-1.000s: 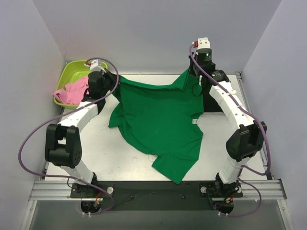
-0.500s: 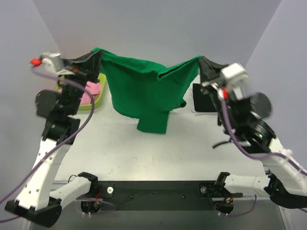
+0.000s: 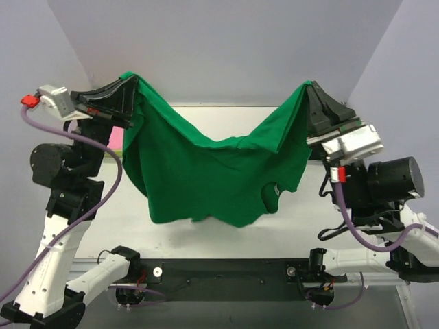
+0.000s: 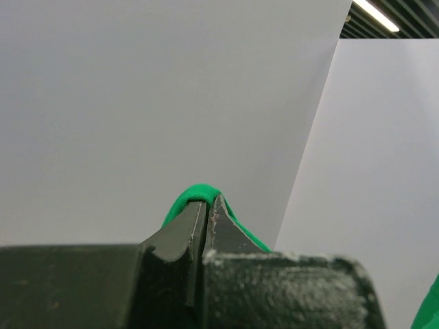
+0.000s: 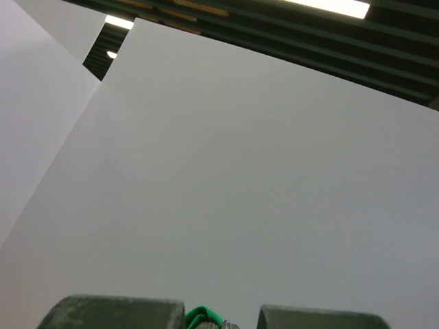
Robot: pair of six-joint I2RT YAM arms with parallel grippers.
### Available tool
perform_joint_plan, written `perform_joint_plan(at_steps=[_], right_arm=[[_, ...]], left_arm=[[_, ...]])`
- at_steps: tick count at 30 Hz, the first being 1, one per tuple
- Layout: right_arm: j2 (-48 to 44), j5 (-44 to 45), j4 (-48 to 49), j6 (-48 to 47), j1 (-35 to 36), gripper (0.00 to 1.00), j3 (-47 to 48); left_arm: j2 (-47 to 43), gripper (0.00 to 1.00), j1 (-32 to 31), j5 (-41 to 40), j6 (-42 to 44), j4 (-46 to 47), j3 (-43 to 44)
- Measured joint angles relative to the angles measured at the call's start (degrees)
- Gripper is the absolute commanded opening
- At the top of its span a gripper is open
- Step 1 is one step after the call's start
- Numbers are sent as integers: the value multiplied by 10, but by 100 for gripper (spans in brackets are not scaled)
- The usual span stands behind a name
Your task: Fold and stack the t-shirts
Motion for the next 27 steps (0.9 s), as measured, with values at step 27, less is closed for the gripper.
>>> perform_joint_plan(at_steps=[27], right_arm=[[412,-217,-251,533,-567,0,50]], left_arm=[[412,0,25,-92,-117,71,-187]])
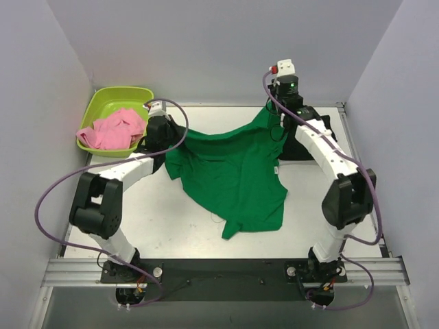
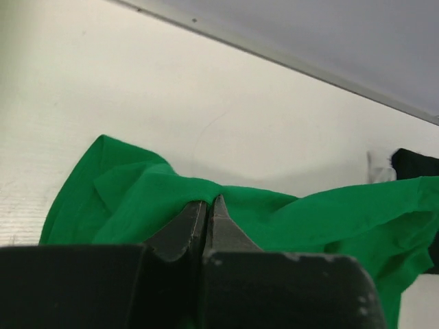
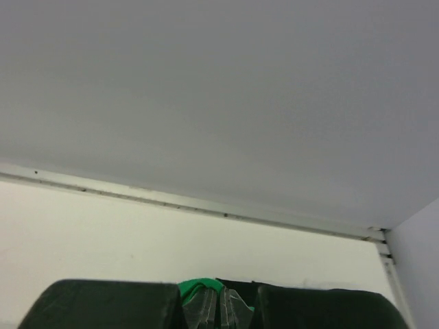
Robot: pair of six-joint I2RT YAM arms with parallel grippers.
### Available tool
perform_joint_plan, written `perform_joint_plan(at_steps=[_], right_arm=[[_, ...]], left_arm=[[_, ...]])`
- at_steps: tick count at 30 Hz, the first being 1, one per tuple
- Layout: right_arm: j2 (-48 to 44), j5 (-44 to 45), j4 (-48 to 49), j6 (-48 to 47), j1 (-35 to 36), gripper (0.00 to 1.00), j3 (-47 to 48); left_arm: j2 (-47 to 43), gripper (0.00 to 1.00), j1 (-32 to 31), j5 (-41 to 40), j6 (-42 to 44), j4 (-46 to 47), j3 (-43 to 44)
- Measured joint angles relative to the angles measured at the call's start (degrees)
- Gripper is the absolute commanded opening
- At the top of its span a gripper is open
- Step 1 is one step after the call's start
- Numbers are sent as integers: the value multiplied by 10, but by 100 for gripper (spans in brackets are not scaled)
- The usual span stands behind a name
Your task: Fold and stack the t-shirts
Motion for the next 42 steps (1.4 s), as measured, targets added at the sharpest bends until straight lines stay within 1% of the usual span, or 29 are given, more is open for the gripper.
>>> perform_joint_plan(at_steps=[5,9,12,13,14,15,16,17,18,20,22,25,27,29,31,34,36,37,38,39,42], right_arm=[[104,-15,-35,39,-2,0,69],[166,-8,-61,65,1,0,153],[204,6,-74,75,5,0,219],[209,12,-71,78,5,0,228],[210,18,-70,80,5,19,229],[210,24,-70,82,5,39,229],[210,30,-67,84,7,58,229],[210,36,-63,87,8,86,229],[210,47,-58,81,9,94,228],[209,56,-50,84,11,98,225],[198,72,-35,83,15,99,200],[150,94,-5,78,30,100,108],[106,105,-2,72,52,100,44],[52,110,-9,80,83,99,-12],[-15,110,-12,94,115,97,-68],[-121,118,-18,110,176,95,-149],[-178,129,-24,121,214,93,-193],[-199,133,-30,127,230,91,-211],[-214,135,-37,137,242,91,-227],[-226,138,-44,146,251,90,-243],[-246,149,-64,175,271,88,-308]], left_arm=[[95,0,28,-7,-27,-6,50],[167,0,45,-11,-36,-10,131],[227,0,56,-10,-43,-20,224],[247,0,60,-10,-44,-25,259],[266,23,64,-10,-45,-33,292],[283,62,68,-8,-45,-43,325],[302,91,72,-5,-45,-57,362],[321,91,76,-1,-42,-70,398],[340,91,79,3,-43,-86,437],[365,91,83,7,-46,-107,490],[363,92,86,9,-46,-113,488],[319,92,83,7,-46,-114,410],[272,92,74,-6,-41,-137,346],[214,92,53,-36,-33,-172,289],[141,93,18,-73,-27,-207,233],[14,92,-45,-118,-30,-235,141],[-53,91,-71,-130,-41,-242,88],[-90,89,-73,-137,-52,-248,52],[-108,88,-71,-144,-61,-252,30],[-124,84,-62,-151,-72,-253,0],[-130,77,-35,-168,-105,-271,-75]])
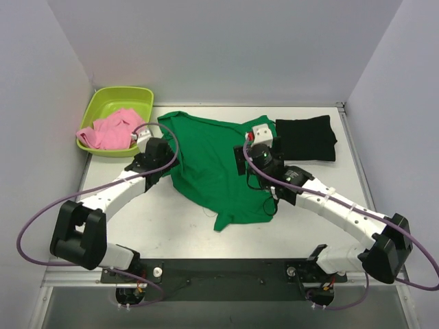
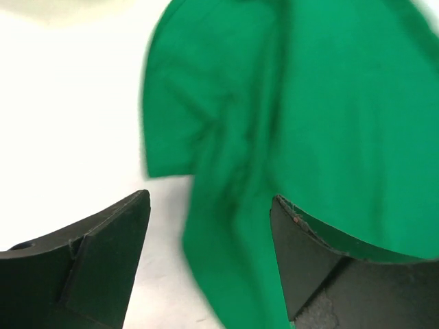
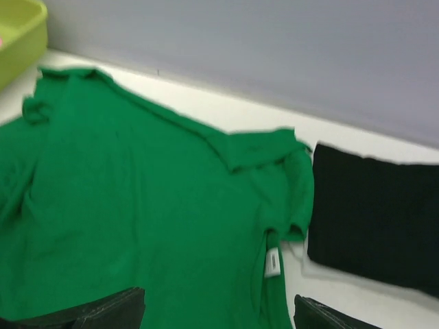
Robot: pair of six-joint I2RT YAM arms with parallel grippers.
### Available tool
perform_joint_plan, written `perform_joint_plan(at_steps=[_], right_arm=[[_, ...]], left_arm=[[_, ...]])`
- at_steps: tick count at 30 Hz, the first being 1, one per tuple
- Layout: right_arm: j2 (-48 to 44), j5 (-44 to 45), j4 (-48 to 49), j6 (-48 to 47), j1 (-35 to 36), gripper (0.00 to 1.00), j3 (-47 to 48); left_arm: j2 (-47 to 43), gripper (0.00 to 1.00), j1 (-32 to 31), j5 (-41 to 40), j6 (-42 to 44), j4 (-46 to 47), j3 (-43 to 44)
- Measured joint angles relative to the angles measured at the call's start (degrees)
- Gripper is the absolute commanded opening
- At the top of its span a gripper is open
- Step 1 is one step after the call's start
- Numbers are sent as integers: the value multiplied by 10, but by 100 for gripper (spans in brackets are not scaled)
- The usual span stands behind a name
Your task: Fold and stack the t-shirts
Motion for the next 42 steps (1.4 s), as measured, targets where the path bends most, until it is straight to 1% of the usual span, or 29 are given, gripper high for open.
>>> perform_joint_plan(at_steps=[3,5,6,9,13,21,23,24,25,26,27,29,31,32,34,42], right_arm=[[-17,7,-30,27,21,88,-61],[-36,9,-50,41,35,88,-88],[-65,12,-67,52,50,88,-102],[-95,18,-69,61,61,88,-106],[-145,31,-71,75,73,88,-122],[-151,40,-89,96,90,87,-152],[-151,40,-92,99,94,87,-153],[-151,41,-93,101,94,87,-153],[-151,40,-93,102,96,87,-153],[-151,41,-93,103,97,87,-153],[-150,41,-93,104,97,87,-153],[-145,41,-93,105,98,87,-153],[-141,41,-93,106,98,87,-153],[-140,41,-93,106,100,87,-153],[-138,40,-93,107,102,86,-153],[-133,40,-94,127,105,84,-153]], left_arm=[[15,73,24,4,-31,-25,-52],[31,72,43,16,-51,-33,-68],[49,70,60,28,-69,-31,-69],[63,68,74,40,-82,-25,-68],[104,67,84,54,-97,-10,-65],[159,65,84,62,-111,25,-16],[169,61,84,62,-115,32,-9],[171,59,84,63,-115,34,-7],[174,54,84,63,-117,36,-5],[176,42,84,63,-117,38,-3],[178,37,84,63,-118,38,-3],[182,27,85,64,-121,37,-3],[185,22,85,64,-120,37,-2],[186,13,85,64,-120,36,-1],[187,0,88,64,-119,36,-1],[184,0,98,68,-118,37,-5]])
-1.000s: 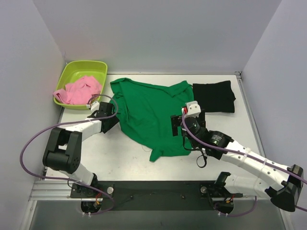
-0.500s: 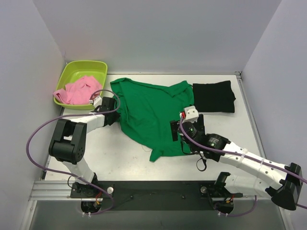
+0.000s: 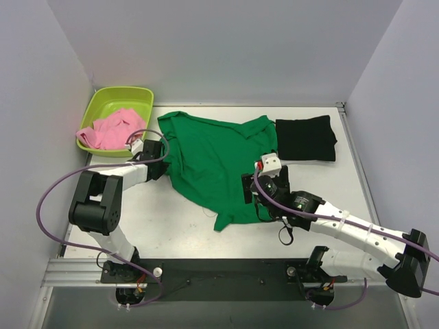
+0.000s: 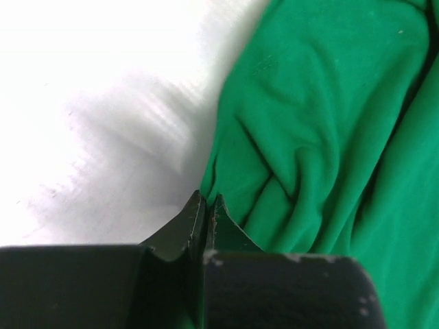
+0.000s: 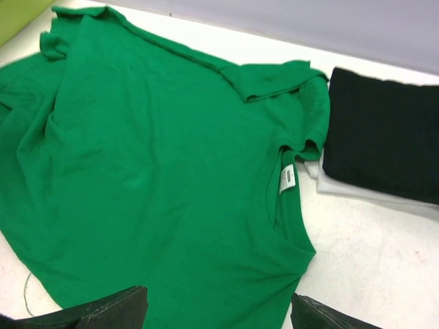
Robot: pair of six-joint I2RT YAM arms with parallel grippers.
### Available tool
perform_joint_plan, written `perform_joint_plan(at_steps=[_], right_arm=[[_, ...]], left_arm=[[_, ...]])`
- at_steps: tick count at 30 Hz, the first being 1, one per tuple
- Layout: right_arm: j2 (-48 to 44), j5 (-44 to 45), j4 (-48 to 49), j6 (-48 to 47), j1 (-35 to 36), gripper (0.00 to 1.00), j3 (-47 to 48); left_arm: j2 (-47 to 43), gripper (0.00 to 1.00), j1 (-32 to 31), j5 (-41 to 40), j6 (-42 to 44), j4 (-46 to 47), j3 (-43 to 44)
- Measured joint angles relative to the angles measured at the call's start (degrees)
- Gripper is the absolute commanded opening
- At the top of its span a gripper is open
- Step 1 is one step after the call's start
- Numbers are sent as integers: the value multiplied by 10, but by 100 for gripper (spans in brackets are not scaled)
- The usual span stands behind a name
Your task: Fold and stack the t-shirts
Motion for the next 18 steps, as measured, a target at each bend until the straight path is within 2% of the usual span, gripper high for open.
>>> perform_joint_plan(at_steps=[6,14,18], right_arm=[[22,-20,-30,59,2,82,-16],[54,-103,-70,142,-1,79,-68],[85,-137,-65,163,-1,69,-83]], left_arm=[[-63,0,9,5,4,-24,-43],[-256,0,30,20,19,-69,-83],[-330,0,42,24,33,-90,-83]])
